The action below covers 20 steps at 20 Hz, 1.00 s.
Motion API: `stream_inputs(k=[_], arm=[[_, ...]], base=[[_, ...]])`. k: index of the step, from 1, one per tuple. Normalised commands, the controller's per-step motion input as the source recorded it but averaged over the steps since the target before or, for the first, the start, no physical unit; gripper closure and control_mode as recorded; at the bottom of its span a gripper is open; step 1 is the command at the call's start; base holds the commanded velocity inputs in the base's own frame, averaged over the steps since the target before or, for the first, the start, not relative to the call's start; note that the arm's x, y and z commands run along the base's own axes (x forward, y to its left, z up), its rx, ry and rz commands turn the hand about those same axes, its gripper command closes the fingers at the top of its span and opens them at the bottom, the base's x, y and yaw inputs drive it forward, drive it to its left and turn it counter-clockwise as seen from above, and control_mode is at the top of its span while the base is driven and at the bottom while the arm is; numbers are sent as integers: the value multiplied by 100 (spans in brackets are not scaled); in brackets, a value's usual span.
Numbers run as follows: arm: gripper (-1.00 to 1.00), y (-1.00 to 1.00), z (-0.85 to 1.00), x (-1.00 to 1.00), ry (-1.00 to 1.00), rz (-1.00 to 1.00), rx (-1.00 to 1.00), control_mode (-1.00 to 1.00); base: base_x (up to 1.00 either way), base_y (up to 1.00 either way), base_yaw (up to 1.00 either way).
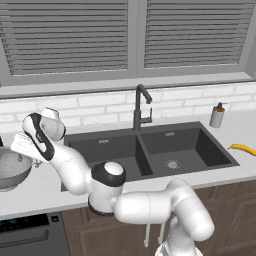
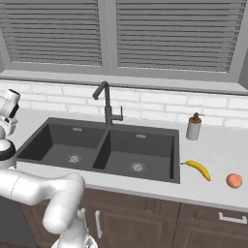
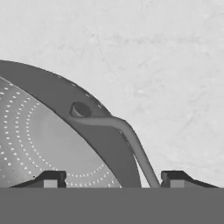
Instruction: Put the colander in the sink, put the banana, peach in the colander, and turn on the sink faucet and pour water over the colander.
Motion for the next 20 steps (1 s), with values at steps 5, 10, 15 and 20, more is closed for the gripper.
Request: stream_inputs(k=[5, 10, 15, 20], arm=[[100, 0, 0, -9, 0, 0, 0, -100], [100, 0, 0, -12, 0, 0, 0, -100], [100, -25, 27, -47, -11, 0, 10, -100], [100, -73, 54, -62, -21, 0, 22, -100]], base=[[0, 0, 0], [0, 0, 0], [0, 0, 0], [0, 0, 0]])
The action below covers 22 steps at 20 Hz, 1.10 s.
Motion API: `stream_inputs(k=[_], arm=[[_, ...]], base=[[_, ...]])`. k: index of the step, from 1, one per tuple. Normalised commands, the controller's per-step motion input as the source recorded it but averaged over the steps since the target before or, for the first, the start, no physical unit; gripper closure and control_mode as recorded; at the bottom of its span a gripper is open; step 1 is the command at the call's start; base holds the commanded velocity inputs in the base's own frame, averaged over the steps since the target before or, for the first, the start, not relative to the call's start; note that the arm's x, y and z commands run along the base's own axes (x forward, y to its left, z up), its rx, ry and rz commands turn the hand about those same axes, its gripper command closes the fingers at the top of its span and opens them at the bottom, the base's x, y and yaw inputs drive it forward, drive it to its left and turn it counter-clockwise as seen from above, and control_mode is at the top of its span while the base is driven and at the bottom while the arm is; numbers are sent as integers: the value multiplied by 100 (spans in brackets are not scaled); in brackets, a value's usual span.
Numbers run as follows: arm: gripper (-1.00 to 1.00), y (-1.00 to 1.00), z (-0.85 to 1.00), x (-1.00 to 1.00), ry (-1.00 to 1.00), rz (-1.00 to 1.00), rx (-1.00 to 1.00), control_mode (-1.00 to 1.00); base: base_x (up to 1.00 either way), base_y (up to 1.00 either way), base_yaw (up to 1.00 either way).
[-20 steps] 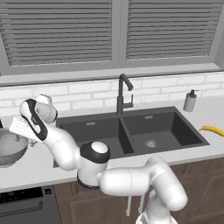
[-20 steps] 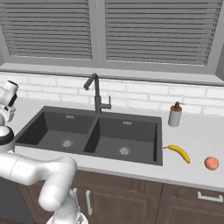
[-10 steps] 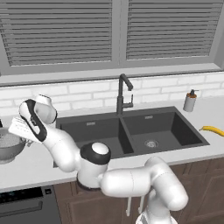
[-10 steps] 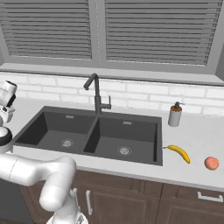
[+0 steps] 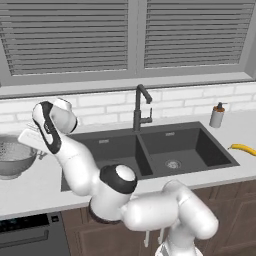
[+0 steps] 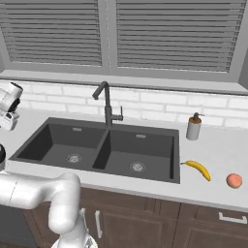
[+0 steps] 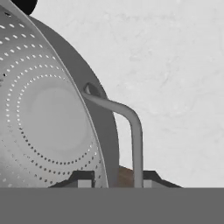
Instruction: Put the colander in the sink, put the banana, peach in the colander, and turn on the sink faucet and pour water over the colander.
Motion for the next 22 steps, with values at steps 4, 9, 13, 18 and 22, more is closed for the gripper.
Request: stream_inputs(k=[4, 9, 13, 18, 22], arm=[[100, -92, 49, -67, -18, 0, 19, -100], [100, -82, 51, -43, -10, -2, -3, -100], [100, -62, 59, -1, -1, -8, -29, -100], [100, -27, 46, 10, 0, -17, -46, -100], [100, -11, 26, 18, 2, -29, -43, -100]], base=[[0, 0, 0], [0, 0, 0], [0, 0, 0], [0, 0, 0], [0, 0, 0]])
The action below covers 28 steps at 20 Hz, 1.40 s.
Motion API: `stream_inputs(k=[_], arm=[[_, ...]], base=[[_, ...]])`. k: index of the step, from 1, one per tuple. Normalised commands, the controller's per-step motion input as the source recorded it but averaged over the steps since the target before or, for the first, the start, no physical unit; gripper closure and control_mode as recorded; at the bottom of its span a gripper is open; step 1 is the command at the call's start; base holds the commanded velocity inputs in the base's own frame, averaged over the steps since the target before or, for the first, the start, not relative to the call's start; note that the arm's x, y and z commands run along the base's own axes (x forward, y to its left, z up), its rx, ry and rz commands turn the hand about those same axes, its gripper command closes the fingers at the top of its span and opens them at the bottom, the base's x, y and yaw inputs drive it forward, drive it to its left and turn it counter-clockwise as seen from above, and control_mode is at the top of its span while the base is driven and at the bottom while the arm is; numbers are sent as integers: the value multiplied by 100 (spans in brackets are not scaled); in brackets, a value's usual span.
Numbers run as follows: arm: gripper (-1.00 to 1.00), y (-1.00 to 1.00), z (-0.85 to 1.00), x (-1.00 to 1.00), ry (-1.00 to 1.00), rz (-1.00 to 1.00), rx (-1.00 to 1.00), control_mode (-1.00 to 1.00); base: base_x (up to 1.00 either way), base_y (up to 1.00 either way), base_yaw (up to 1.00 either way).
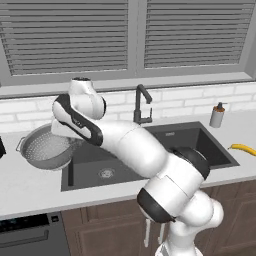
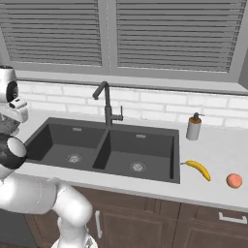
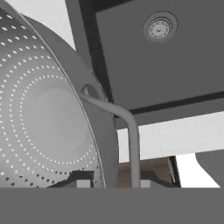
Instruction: Put the colander in the sink, put the banana, peach in the colander, and turn on the sink faucet and pour water over the colander.
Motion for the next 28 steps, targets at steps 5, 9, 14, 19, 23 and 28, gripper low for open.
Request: stream_inputs(k=[5, 9, 14, 19, 23, 28], arm=[[100, -17, 0, 35, 1, -28, -19, -100], [100, -43, 0, 24, 0, -10, 0, -100], [100, -50, -2, 36, 4, -4, 0, -100], [100, -50, -27, 19, 1, -5, 0, -100], [100, -29, -26, 12, 0, -2, 0, -100], [100, -13, -30, 17, 0, 0, 0, -100]], base=[[0, 0, 0], [0, 0, 0], [0, 0, 0], [0, 0, 0], [0, 0, 0], [0, 0, 0]])
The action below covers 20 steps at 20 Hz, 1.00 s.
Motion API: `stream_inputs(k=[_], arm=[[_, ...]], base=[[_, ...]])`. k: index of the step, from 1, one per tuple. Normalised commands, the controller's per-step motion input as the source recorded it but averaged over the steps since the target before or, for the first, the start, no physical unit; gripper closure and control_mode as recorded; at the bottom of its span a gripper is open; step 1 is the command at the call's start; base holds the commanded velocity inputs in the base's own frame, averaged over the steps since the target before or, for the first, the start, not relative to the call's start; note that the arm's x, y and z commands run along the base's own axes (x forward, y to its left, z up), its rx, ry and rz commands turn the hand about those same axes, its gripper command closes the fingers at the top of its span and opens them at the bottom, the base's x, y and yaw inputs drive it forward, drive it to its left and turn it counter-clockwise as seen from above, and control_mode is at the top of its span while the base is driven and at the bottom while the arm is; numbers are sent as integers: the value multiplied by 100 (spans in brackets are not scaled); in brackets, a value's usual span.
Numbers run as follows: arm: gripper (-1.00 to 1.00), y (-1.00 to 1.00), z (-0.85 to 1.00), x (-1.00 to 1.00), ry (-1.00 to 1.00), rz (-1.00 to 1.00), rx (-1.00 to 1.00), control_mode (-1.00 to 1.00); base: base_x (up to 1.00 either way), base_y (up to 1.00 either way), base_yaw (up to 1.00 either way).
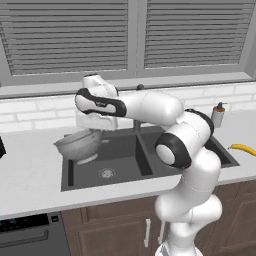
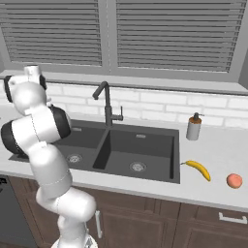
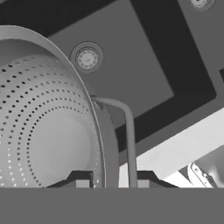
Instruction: Put the colander in the sink, put the banana, peach in the colander, and turn on the sink faucet and pour water over the colander.
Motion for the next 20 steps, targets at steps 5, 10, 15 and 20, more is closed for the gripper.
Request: stream_inputs(k=[5, 10, 15, 20], arm=[[100, -34, -50, 27, 0, 0, 0, -100], [100, -36, -41, 11, -1, 0, 0, -100], [100, -25, -49, 0, -7, 0, 0, -100], [100, -14, -56, 10, -12, 3, 0, -100]], base=[[0, 0, 0], [0, 0, 0], [0, 0, 0], [0, 0, 0]])
